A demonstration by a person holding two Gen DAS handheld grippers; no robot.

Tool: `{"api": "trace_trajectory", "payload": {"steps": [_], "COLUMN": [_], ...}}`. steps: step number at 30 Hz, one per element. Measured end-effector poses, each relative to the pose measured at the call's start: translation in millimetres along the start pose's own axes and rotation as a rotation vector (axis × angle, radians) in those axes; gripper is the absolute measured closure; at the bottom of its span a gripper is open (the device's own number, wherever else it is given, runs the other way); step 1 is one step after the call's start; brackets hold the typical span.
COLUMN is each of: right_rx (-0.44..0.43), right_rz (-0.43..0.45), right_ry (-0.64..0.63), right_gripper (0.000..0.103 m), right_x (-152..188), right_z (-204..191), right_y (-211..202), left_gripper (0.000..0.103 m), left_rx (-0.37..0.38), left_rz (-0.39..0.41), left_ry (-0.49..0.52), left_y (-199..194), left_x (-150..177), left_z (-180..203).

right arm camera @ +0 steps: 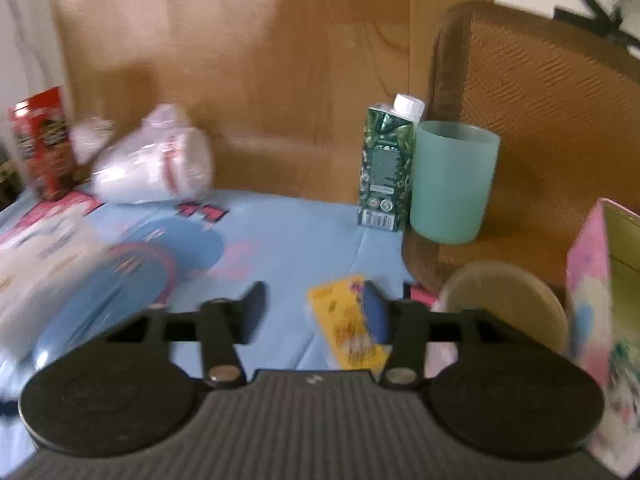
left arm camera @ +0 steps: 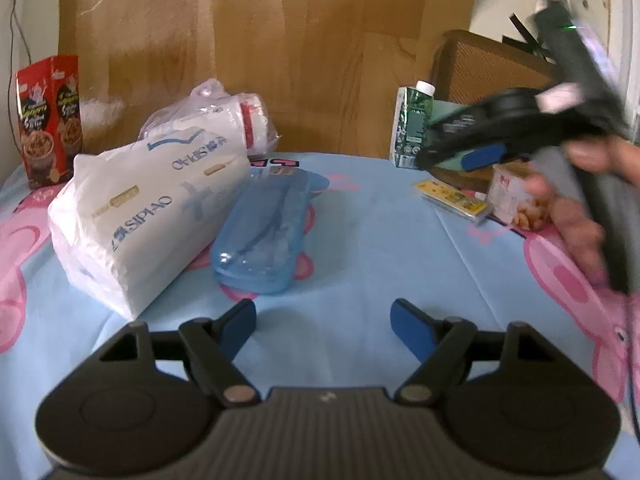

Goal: Organize soft objects
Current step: 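Move the right tool to the yellow card package on the table, then grasp the yellow card package with the left tool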

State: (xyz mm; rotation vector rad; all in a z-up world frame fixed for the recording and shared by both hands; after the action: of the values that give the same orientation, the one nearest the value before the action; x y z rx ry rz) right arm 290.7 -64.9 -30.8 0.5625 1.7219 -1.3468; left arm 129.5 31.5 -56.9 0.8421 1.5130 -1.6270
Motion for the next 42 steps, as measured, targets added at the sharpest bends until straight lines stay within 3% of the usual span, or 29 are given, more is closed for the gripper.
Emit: {"api": "trace_trajectory", "payload": {"steps": [4,9,13,16,20,27,30,32,34,35,40,41,42], "right_rx": [0.071,0.165,0.141,0.080,-0.024,-0.181,-0.255,-0.264,-0.262,-0.259,-0.240,-0.223,-0.204], "right_rz": [-0.088,-0.134,-0.154,-0.204,-0.246,-0.132,-0.081,-0.022,0.033,0.046,0.092,0.095,0.101], "right_ry": [0.007,-0.171,-0.161,-0.173,-0.221,-0.265,-0.190,-0.161,-0.111,-0.088,-0.115,-0.134,-0.157], "right_gripper": [0.038,0.037,0.036,0.041,0.041,0.039,0.037,0.033,0.012,0.012,0.014,0.018,0.030], "right_x": [4,14,13,17,33,89,118,134,144,150,166,168,167], "right_z": [5,1,9,4,-23,-55,-51,-45,-36,-31,-31,-34,-34], "right_y": [38,59,57,46,23,-62,-103,-132,-153,-161,-173,-174,-173], "left_gripper": [0.026,0.025,0.023,0.018,0.018,0.018,0.018,0.017,0.014,0.013,0.013,0.013,0.013], "left_rx": [0.017,0.033,0.028,0.022,0.021,0.030,0.040,0.053,0.076,0.100,0.129,0.131,0.134], "left_rz": [0.013,0.029,0.039,0.057,0.053,0.037,0.020,0.012,0.002,-0.006,-0.031,-0.035,-0.037], "left_ry": [-0.029,-0.062,-0.064,-0.055,-0.092,-0.170,-0.164,-0.133,-0.097,-0.069,0.033,0.047,0.057], "left_y": [-3,-4,-5,-7,-5,-4,-2,-1,0,0,0,-1,-3], "left_x": [-2,-4,-5,-7,-7,-5,-3,-2,0,1,7,8,9], "left_z": [-2,-7,-7,-6,-13,-27,-25,-19,-11,-4,16,19,21]}}
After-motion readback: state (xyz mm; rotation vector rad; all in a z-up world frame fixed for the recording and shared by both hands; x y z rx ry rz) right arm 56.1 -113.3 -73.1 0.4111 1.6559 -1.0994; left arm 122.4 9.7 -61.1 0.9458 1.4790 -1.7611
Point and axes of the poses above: each gripper's, at about its wrist camera, not at the fingertips, and y roughly the way its jaws point, z to its right, x to its underside, the point moved 10 cm from there along y, roughly the way its jaws point, and after that the axes turned 6 degrees about z, right-handed, at the moved point
